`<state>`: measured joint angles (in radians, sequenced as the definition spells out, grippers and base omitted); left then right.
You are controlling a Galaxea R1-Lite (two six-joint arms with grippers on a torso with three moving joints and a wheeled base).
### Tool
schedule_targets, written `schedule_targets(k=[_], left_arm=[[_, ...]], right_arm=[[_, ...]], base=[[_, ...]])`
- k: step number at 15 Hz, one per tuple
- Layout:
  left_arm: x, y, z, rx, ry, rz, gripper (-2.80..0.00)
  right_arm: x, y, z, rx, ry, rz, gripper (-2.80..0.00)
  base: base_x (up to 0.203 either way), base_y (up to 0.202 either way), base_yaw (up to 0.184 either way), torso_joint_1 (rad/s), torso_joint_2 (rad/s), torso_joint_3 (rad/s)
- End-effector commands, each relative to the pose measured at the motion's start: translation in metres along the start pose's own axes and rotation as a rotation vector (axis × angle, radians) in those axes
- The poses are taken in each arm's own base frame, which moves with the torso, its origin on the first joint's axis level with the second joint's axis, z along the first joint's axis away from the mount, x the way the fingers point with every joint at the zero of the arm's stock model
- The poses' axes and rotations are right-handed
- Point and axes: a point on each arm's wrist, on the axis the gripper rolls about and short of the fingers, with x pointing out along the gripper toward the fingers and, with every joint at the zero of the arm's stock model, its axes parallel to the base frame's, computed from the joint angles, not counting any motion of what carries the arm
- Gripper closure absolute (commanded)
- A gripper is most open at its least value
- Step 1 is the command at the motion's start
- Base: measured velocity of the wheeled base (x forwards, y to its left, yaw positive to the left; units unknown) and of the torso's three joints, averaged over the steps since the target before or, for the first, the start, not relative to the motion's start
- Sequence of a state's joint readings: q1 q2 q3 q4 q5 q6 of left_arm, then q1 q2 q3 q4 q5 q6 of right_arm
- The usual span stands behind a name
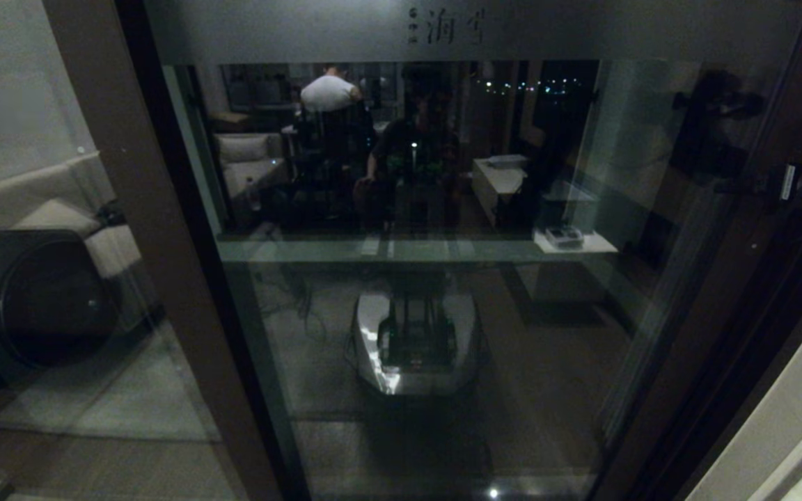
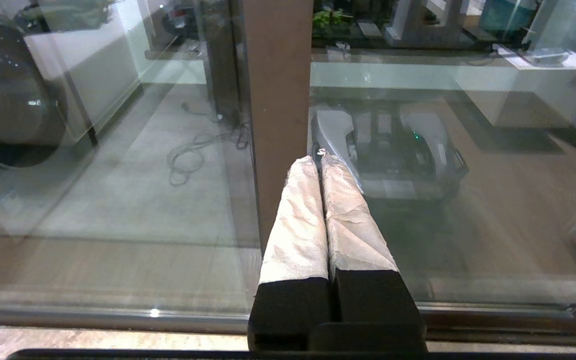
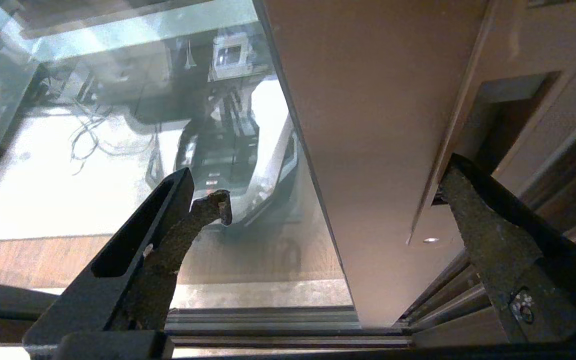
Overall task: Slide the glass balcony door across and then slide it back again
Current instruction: Open the slid door
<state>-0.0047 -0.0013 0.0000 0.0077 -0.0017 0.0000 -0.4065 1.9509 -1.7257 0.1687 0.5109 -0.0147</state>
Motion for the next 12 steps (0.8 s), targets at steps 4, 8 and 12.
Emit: schedule_targets(k=[4, 8, 12], left_arm=[[0.0, 0.0, 0.0, 0.0, 0.001, 0.0, 0.0], [0.0, 0.0, 0.0, 0.0, 0.001, 0.0, 0.0], [0.0, 0.0, 0.0, 0.0, 0.0, 0.0, 0.0]], right_arm=[[-0.001, 0.007, 0.0, -0.005, 0.003, 0.011, -2.8], [-0.023, 0.009, 0.006, -0.009, -0.027, -0.009, -2.8], [-0.05, 0.013, 0.009, -0.013, -0.052, -0.032, -2.8]], base=[[0.0, 0.0, 0.0, 0.0, 0.0, 0.0], [0.0, 0.0, 0.0, 0.0, 0.0, 0.0], [0.0, 0.0, 0.0, 0.0, 0.0, 0.0]])
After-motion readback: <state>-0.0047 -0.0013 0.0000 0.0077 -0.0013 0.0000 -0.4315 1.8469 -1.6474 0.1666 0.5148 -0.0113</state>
